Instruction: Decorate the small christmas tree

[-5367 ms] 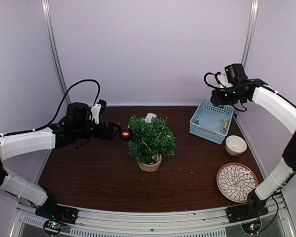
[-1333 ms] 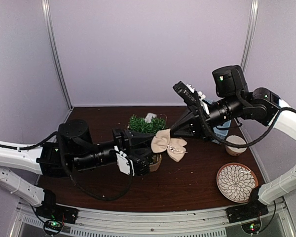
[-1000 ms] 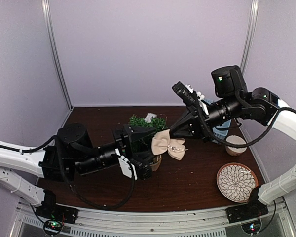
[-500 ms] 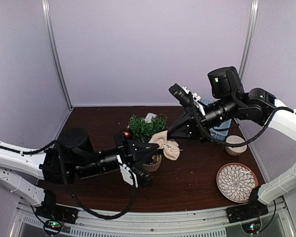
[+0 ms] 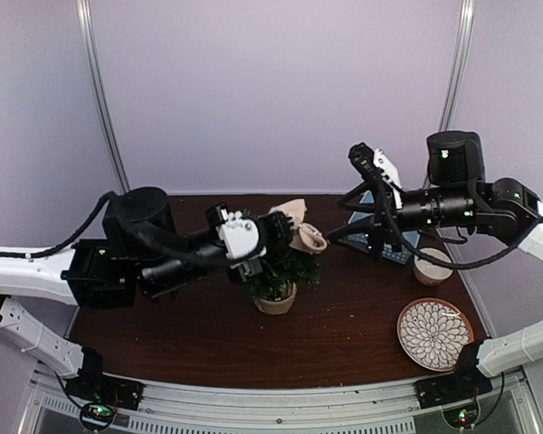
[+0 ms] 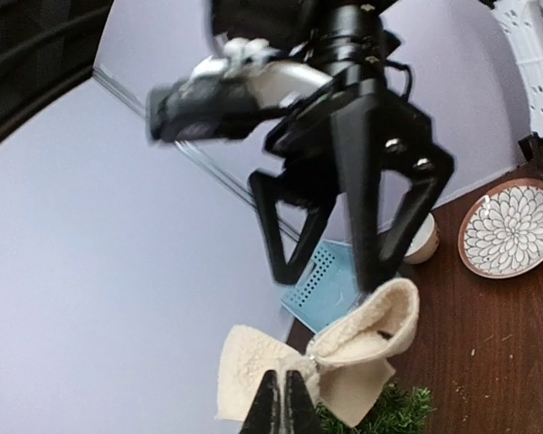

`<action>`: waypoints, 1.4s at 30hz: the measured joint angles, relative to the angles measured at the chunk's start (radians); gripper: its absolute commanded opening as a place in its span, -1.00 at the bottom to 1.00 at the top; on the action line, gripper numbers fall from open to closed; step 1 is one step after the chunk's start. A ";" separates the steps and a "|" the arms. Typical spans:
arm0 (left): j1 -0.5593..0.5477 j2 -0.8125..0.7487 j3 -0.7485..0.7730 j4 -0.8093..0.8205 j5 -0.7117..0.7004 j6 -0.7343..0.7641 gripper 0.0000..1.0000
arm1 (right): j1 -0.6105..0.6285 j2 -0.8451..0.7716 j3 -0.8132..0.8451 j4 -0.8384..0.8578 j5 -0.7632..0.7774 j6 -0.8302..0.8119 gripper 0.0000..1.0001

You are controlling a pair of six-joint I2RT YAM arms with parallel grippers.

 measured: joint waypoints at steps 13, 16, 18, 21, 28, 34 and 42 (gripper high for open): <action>0.123 0.025 0.195 -0.343 0.027 -0.663 -1.00 | 0.035 -0.091 -0.127 0.039 0.060 -0.059 0.66; 0.123 0.032 0.195 -0.362 0.044 -0.742 -1.00 | 0.047 -0.064 -0.129 0.067 0.079 -0.051 0.54; 0.123 0.040 0.195 -0.362 0.057 -0.784 -1.00 | 0.049 -0.051 -0.130 0.096 0.098 -0.038 0.48; 0.123 0.051 0.195 -0.362 0.069 -0.829 -1.00 | 0.049 -0.047 -0.135 0.140 0.108 -0.023 0.34; 0.123 0.078 0.195 -0.362 0.080 -0.876 -1.00 | 0.051 -0.033 -0.136 0.218 0.066 0.008 0.18; 0.123 0.081 0.195 -0.356 0.071 -0.887 -1.00 | 0.061 -0.005 -0.136 0.235 -0.002 0.035 -0.27; 0.123 0.081 0.195 -0.355 0.058 -0.888 -1.00 | 0.066 0.023 -0.136 0.235 0.026 0.056 -1.00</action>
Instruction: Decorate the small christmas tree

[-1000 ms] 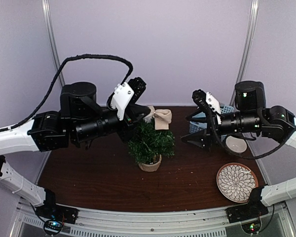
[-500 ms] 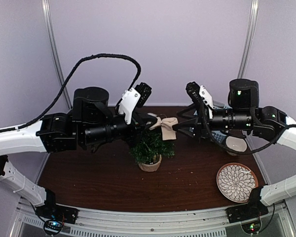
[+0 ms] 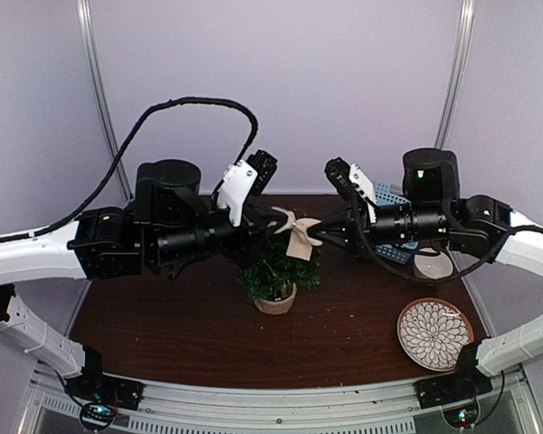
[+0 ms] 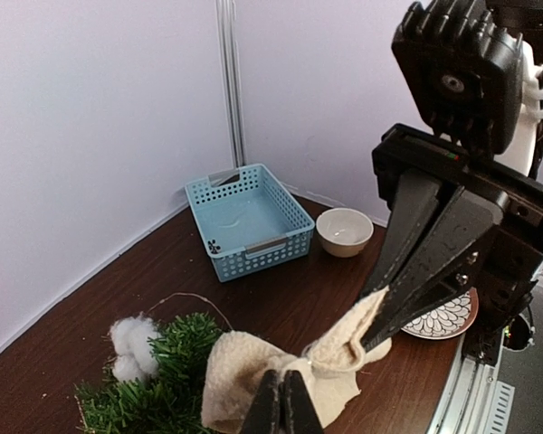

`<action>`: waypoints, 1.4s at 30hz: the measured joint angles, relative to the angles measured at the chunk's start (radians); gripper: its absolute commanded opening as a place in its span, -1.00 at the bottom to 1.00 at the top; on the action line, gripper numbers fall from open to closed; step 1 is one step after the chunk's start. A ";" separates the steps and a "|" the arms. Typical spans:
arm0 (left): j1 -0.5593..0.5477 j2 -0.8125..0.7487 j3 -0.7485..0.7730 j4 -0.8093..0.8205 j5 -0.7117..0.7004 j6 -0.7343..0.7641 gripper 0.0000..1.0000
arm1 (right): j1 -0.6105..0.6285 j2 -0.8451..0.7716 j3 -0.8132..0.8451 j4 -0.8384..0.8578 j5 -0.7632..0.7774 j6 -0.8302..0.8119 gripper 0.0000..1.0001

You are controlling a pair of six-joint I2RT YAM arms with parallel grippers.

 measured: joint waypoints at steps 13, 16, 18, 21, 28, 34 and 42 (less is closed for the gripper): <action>0.014 -0.072 -0.072 -0.009 -0.022 -0.013 0.95 | -0.003 0.105 0.074 -0.068 -0.019 -0.019 -1.00; 0.034 -0.109 -0.092 -0.014 -0.033 -0.024 0.95 | -0.018 0.142 0.121 -0.110 -0.045 -0.030 -1.00; 0.052 -0.138 -0.110 -0.014 -0.040 -0.035 0.95 | -0.031 0.172 0.151 -0.134 -0.076 -0.031 -1.00; 0.071 -0.168 -0.132 -0.011 -0.051 -0.043 0.95 | -0.061 0.216 0.188 -0.159 -0.123 -0.029 -1.00; 0.084 -0.177 -0.156 -0.007 -0.081 -0.047 0.95 | -0.188 0.301 0.248 -0.177 -0.265 0.018 -1.00; 0.093 -0.177 -0.157 -0.007 -0.106 -0.046 0.95 | -0.266 0.363 0.270 -0.159 -0.354 0.085 -1.00; 0.097 -0.177 -0.158 -0.006 -0.130 -0.046 0.95 | -0.254 0.334 0.269 -0.150 -0.467 0.111 -1.00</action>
